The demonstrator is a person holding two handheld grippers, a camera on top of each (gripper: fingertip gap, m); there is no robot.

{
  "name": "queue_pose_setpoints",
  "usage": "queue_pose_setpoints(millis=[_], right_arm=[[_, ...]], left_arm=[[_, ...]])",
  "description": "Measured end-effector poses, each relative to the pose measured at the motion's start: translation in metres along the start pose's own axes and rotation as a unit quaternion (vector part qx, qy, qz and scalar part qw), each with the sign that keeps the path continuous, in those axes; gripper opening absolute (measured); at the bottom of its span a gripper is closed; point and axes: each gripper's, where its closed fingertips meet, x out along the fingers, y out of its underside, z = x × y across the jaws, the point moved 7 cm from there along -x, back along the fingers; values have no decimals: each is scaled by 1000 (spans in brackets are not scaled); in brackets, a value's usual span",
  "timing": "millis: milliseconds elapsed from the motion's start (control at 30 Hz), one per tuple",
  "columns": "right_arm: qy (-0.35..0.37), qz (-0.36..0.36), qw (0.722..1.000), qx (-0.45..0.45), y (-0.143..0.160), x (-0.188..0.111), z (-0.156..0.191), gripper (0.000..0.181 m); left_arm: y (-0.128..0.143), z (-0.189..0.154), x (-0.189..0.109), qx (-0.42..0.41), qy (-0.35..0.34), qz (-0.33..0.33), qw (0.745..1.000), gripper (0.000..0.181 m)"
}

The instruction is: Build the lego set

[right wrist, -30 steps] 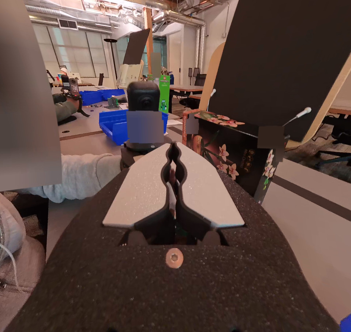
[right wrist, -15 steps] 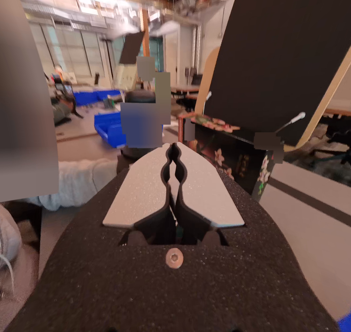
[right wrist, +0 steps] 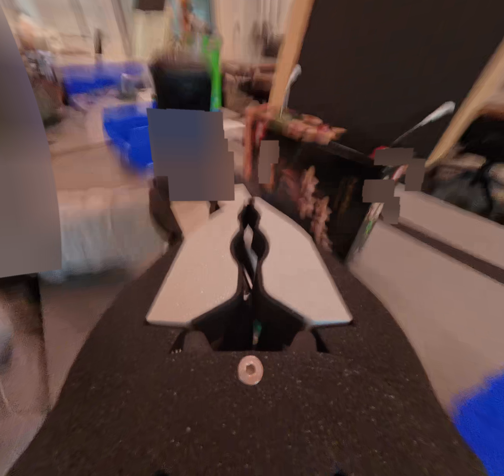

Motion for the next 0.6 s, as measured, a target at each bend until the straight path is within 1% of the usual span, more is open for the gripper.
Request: queue_pose_setpoints(millis=[33, 67, 133, 200, 267, 367, 400, 433, 467, 533, 600], right_arm=[[-26, -49, 998, 43, 2, -3, 1, 0], [-30, -56, 997, 50, 3, -6, 2, 0], [-8, -49, 998, 24, 2, -6, 3, 0], [-15, -46, 998, 26, 1, -5, 3, 0], [-5, -29, 1000, 3, -2, -3, 3, 0], [-11, -72, 997, -11, -23, -6, 8, 0], [-5, -67, 998, -21, -25, -7, 6, 0], [-2, -42, 999, -25, -19, -6, 5, 0], [-5, -9, 1000, -19, -7, -1, 4, 0], [-16, -39, 999, 18, 0, -4, 4, 0], [-5, -47, 999, 10, 1, -8, 4, 0]], left_arm=[[0, 0, -1, -1, 3, 3, 1000, 4], [0, -2, -2, -3, 14, 4, 1000, 3], [0, -2, -1, 3, 8, 3, 1000, 3], [0, -2, -2, 1, 9, 0, 1000, 3], [1, -1, -3, 0, 9, -2, 1000, 3], [0, -2, -2, 3, 12, 1, 1000, 3], [1, -2, -2, 1, 14, 0, 1000, 3], [1, -2, -2, 0, 15, 0, 1000, 3], [1, -2, -2, -1, 15, 1, 1000, 3], [2, 0, -3, -1, 13, 1, 1000, 3], [2, -1, 0, -1, 17, -1, 1000, 3]])
